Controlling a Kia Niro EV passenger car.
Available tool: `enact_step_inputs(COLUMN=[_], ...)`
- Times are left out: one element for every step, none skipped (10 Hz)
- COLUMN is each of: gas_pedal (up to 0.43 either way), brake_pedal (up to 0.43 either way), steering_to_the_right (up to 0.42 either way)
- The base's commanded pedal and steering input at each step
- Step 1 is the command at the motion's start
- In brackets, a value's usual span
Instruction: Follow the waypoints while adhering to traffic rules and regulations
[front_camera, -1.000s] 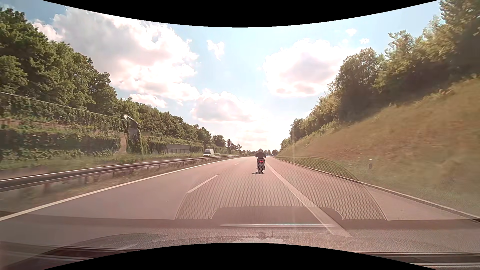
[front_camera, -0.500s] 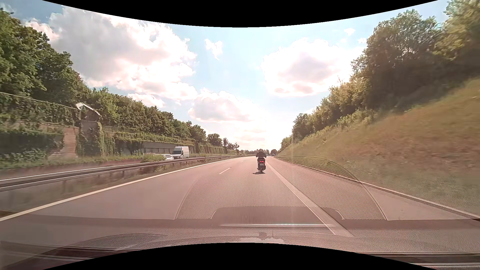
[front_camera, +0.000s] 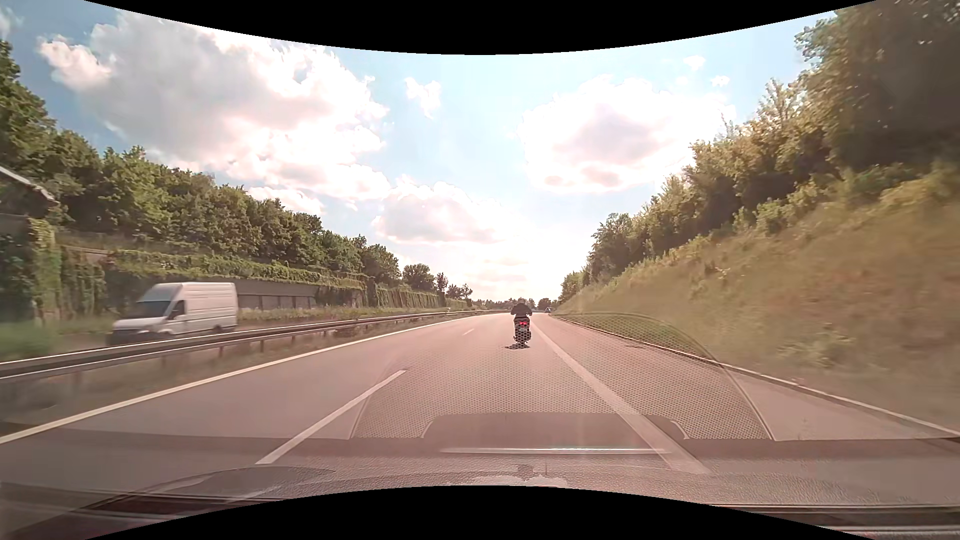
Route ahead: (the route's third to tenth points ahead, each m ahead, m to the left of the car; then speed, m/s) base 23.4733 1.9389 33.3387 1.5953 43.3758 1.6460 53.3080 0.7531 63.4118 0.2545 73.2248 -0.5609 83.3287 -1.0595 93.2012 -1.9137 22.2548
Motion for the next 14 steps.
enact_step_inputs(gas_pedal=[0.287,0.287,0.287,0.287,0.287,0.287,0.287,0.287,0.287,0.280,0.248,0.240,0.228,0.228], brake_pedal=[0.012,0.006,0.012,0.006,0.012,0.012,0.012,0.012,0.012,0.012,0.006,0.012,0.012,0.012], steering_to_the_right=[0.004,0.004,0.004,0.004,0.005,0.005,0.005,0.005,0.005,0.005,0.006,0.007,0.007,0.007])
